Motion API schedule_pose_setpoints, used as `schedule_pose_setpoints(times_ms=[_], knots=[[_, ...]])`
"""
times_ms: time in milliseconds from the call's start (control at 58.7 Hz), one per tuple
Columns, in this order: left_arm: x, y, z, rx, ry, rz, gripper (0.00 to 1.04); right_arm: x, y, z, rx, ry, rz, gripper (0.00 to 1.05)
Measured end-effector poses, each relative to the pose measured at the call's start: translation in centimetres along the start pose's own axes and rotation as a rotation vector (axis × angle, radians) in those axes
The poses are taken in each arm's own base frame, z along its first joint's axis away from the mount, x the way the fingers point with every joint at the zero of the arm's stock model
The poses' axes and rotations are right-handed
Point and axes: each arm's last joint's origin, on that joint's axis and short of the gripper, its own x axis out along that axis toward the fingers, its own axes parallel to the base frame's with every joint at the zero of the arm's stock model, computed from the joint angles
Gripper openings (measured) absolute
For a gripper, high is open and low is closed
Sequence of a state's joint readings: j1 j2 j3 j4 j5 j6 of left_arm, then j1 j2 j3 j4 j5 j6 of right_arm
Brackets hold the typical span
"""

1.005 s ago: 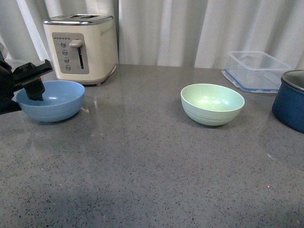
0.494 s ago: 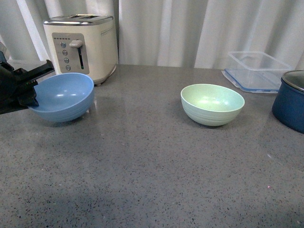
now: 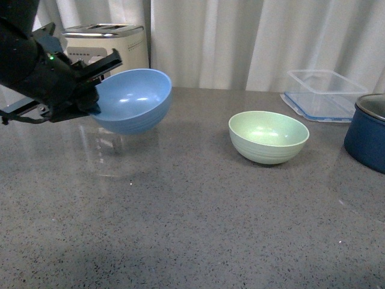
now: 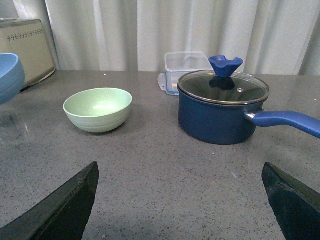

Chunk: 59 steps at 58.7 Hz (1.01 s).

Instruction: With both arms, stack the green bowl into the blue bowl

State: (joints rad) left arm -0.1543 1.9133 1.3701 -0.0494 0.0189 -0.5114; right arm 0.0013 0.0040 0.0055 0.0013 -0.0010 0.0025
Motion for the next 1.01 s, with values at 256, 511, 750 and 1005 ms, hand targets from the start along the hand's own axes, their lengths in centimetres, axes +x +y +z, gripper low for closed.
schedule_pose_setpoints(times_ms=[256, 511, 750, 1005], knots=[[2.3, -1.7, -1.5, 0.006, 0.057, 0.002, 0.04, 0.0, 0.0, 0.0, 0.0, 0.0, 0.0, 0.95], [3.6, -2.7, -2.2, 0.009, 0.087, 0.005, 0.04, 0.0, 0.0, 0.0, 0.0, 0.0, 0.0, 0.95], [4.5, -3.4, -3.2, 0.02, 0.117, 0.006, 0.04, 0.0, 0.0, 0.0, 0.0, 0.0, 0.0, 0.95], [5.0, -3.7, -3.5, 0.022, 0.143, 0.004, 0.19, 0.0, 0.0, 0.0, 0.0, 0.0, 0.0, 0.95]])
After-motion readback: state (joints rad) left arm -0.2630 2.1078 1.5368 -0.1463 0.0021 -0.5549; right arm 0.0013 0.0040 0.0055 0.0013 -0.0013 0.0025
